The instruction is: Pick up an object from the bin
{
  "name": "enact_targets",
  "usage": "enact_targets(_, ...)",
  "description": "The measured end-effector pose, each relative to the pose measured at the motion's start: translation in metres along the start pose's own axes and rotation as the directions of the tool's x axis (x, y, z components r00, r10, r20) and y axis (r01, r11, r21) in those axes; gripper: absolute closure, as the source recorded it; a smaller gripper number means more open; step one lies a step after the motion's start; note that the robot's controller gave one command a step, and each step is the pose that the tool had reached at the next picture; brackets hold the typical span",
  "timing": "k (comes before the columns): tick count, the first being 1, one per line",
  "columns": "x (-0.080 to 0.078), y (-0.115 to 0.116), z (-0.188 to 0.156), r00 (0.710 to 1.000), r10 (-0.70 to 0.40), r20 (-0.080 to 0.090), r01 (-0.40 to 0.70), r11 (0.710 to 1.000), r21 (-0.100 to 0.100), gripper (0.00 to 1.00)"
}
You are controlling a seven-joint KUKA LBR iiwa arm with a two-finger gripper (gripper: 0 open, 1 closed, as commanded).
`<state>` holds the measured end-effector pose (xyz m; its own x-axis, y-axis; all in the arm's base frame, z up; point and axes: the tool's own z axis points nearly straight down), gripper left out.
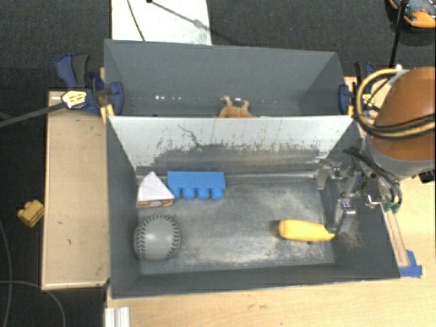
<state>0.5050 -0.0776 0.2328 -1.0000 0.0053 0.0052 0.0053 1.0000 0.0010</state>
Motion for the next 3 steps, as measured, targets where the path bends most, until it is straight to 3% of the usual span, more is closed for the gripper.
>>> enact_targets(1,-0.001,0.0,-0.004,1.0,-0.003,0.008,0.003,1.0,0.001,0.0)
enact_targets(2,0.004,0.011,0.048,0.999,-0.029,0.015,0.029,1.0,0.003,0.0)
enact_targets(3,0.008,0.015,0.117,0.988,-0.155,0.012,0.155,0.988,0.003,0.0)
